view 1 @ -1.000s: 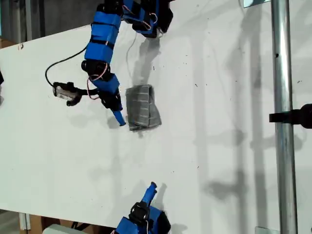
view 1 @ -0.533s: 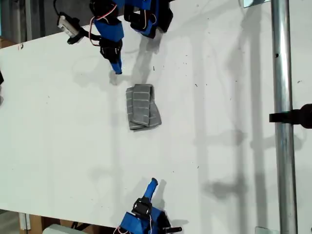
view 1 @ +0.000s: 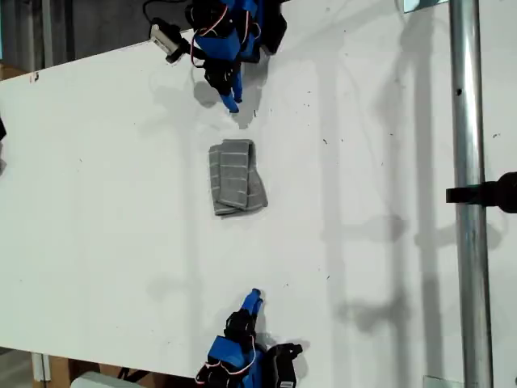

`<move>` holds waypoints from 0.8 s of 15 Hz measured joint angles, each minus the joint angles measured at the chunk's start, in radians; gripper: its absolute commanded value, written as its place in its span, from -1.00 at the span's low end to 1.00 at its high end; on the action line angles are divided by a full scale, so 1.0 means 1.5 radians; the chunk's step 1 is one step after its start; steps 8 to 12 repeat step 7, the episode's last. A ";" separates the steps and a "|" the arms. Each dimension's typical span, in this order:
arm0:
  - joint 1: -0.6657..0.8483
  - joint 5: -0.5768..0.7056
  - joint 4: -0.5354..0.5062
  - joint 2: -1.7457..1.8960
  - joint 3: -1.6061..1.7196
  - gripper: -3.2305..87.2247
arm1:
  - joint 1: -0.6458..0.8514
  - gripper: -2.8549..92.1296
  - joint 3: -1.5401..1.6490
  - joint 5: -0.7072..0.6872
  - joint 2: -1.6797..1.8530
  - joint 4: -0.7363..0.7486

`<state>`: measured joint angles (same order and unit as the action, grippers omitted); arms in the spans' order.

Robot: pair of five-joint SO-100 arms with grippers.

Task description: Grasp corners of a towel and fold twice.

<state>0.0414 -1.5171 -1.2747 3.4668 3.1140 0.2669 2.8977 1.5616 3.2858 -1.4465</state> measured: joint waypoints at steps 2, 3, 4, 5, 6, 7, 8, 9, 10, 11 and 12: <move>-0.002 0.254 -0.005 0.001 0.000 -0.70 | -0.002 -0.65 0.000 -0.037 0.000 -0.006; -0.005 0.357 -0.005 0.002 0.000 -0.70 | -0.003 -0.65 0.000 -0.040 0.000 -0.006; -0.005 0.375 -0.005 0.002 0.000 -0.70 | -0.003 -0.65 0.000 -0.041 0.000 -0.006; -0.003 0.385 -0.005 0.003 0.000 -0.70 | -0.003 -0.65 0.000 -0.041 0.000 -0.006; -0.003 0.388 -0.005 0.003 0.000 -0.70 | -0.003 -0.65 0.000 -0.041 0.000 -0.006; -0.004 0.389 -0.005 0.003 0.000 -0.70 | -0.003 -0.65 0.000 -0.041 0.000 -0.006; -0.004 0.389 -0.005 0.003 0.000 -0.70 | -0.003 -0.65 0.000 -0.041 0.000 -0.006; -0.004 0.389 -0.005 0.003 0.000 -0.70 | -0.003 -0.65 0.000 -0.041 0.000 -0.006; -0.004 0.389 -0.005 0.003 0.000 -0.70 | -0.003 -0.65 0.000 -0.041 0.000 -0.006; -0.004 0.389 -0.005 0.003 0.000 -0.70 | -0.003 -0.65 0.000 -0.041 0.000 -0.006; -0.004 0.389 -0.005 0.003 0.000 -0.70 | -0.003 -0.65 0.000 -0.041 0.000 -0.006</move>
